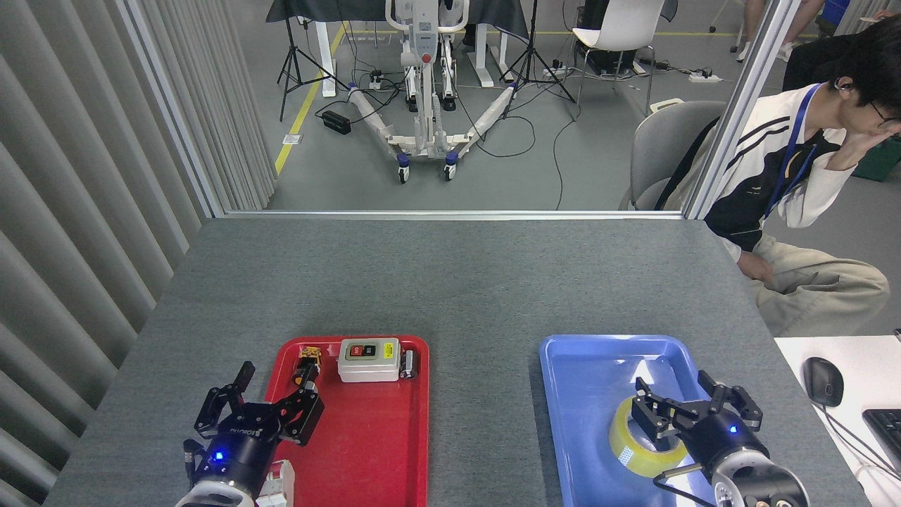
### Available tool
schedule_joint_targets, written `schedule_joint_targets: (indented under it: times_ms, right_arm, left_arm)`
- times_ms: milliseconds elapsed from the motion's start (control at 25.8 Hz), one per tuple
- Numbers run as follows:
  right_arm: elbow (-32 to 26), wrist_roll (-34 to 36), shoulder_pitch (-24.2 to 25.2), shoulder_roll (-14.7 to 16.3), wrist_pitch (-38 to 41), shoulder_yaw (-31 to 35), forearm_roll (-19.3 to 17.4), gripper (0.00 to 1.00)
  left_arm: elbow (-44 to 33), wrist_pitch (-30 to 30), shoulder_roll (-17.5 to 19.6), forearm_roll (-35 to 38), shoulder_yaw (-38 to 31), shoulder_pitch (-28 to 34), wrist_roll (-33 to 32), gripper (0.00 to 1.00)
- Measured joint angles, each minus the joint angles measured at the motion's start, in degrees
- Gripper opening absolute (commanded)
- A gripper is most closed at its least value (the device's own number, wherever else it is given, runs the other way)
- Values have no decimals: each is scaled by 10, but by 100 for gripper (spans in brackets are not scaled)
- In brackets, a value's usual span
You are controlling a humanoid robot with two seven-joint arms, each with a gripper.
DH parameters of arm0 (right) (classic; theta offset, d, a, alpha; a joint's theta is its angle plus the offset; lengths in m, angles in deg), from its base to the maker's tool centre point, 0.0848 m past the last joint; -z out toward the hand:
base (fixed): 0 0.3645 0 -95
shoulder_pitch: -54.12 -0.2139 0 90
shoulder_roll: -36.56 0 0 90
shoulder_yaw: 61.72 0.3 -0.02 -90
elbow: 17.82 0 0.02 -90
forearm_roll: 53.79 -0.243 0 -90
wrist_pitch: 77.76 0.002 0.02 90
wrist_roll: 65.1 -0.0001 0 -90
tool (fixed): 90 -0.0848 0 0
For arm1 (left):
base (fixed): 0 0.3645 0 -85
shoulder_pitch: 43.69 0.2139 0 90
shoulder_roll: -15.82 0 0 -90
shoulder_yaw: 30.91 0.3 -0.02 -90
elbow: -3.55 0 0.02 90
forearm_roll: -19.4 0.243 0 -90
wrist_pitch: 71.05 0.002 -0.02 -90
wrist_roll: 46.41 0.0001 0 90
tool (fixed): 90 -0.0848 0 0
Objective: Place and move tape with both arms
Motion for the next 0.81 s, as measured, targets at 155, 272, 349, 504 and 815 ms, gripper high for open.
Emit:
schedule_joint_targets:
  times_ms: [155,272,349,504,815]
  right_arm:
    - [0,169,34,-22,-23,24,-1,100]
    - [0,230,46,-31,-29,31,-1,100]
    - [-1,245,51,-36,-30,34,-2,100]
    - [-1,254,55,-39,-30,35,-2,100]
    - [-2,252,66,-41,-30,32,-2,100]
  left_arm:
    - [-7,-23,19,-1,-2,2,-41,100]
    - [-7,-53,29,-1,-4,5,-58,100]
    - [-8,-63,28,-1,-13,13,-62,100]
    - [-19,-62,0,0,-32,26,-56,100]
    - [-41,31,-33,8,-26,33,10,100]
